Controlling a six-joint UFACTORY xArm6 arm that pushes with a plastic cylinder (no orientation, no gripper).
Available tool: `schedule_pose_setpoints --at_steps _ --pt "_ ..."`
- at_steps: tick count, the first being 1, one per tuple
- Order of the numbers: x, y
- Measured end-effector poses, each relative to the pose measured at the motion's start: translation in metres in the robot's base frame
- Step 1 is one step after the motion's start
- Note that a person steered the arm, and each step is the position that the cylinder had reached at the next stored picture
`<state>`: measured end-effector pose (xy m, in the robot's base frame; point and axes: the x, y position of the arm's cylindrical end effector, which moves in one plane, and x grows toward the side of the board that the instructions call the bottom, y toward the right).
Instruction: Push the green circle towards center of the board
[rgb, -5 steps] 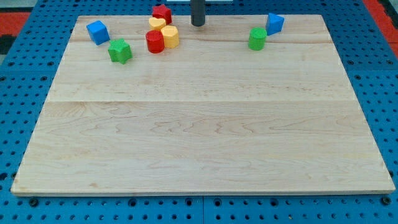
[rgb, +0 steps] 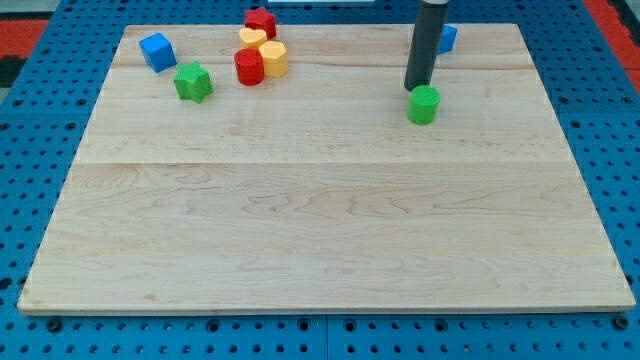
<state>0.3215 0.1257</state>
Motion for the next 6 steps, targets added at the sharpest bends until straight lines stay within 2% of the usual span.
schedule_pose_setpoints --at_steps 1,3,5,6 --pt "0.008 0.025" --pt "0.042 0.027" --pt "0.056 -0.11" --pt "0.084 -0.066"
